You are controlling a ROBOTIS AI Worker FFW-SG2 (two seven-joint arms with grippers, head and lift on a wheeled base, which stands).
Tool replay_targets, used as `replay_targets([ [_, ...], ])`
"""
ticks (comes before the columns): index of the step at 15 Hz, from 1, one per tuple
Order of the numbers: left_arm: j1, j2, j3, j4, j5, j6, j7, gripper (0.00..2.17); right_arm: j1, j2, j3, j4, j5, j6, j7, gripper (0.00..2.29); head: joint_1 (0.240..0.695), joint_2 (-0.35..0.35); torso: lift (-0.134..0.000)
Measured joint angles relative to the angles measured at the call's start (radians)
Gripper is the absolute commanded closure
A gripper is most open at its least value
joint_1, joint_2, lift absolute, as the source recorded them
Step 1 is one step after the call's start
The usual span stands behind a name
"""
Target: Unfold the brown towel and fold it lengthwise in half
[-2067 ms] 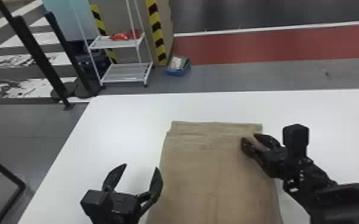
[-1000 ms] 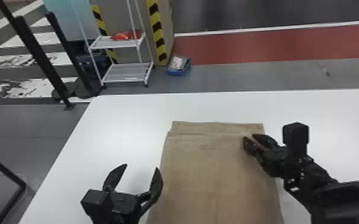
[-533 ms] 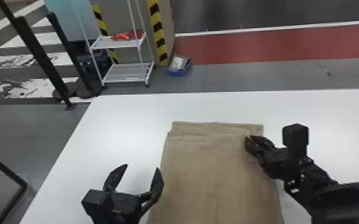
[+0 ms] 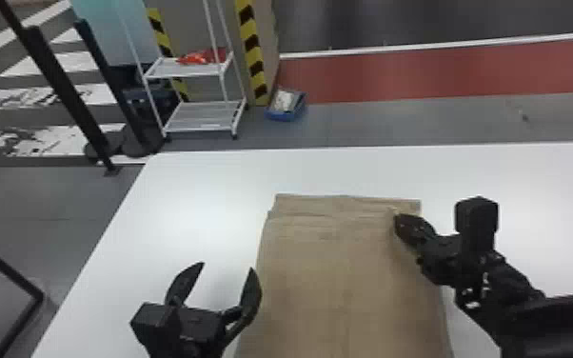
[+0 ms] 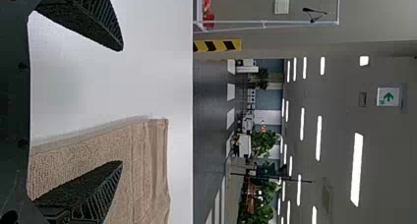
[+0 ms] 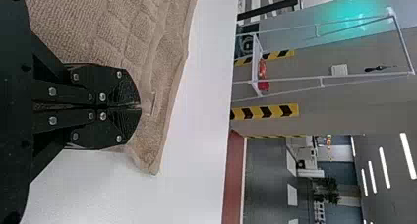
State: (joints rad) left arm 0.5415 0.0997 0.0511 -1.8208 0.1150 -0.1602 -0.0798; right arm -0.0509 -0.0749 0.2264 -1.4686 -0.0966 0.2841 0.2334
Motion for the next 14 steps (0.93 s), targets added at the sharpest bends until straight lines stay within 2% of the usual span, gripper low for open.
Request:
replay_targets([
  [3, 0.000, 0.000, 0.000, -0.002, 0.000, 0.000, 0.000, 0.06, 0.027, -0.004, -0.004, -0.058, 0.000, 0.014, -0.003, 1.10, 0.695, 0.203, -0.120],
  [4, 0.000, 0.000, -0.001, -0.002, -0.001, 0.000, 0.000, 0.06, 0.034, -0.004, -0.005, -0.069, 0.000, 0.020, -0.004, 1.01, 0.695, 0.203, -0.120],
  [8, -0.001, 0.000, -0.006, -0.002, -0.002, 0.000, -0.002, 0.06, 0.030, -0.004, -0.002, -0.070, 0.004, 0.043, -0.014, 0.91, 0.695, 0.199, -0.120],
  [10, -0.002, 0.000, -0.007, -0.002, -0.003, 0.000, -0.002, 0.06, 0.032, -0.005, -0.003, -0.068, 0.004, 0.042, -0.014, 0.48, 0.695, 0.197, -0.120],
  [11, -0.002, 0.000, -0.007, -0.002, -0.003, 0.000, -0.002, 0.06, 0.036, -0.005, -0.005, -0.070, 0.003, 0.041, -0.014, 0.42, 0.695, 0.197, -0.120],
  [14, -0.002, 0.001, -0.007, -0.001, -0.002, 0.000, -0.001, 0.06, 0.041, -0.005, -0.017, -0.072, 0.003, 0.040, -0.014, 0.42, 0.695, 0.192, -0.120],
])
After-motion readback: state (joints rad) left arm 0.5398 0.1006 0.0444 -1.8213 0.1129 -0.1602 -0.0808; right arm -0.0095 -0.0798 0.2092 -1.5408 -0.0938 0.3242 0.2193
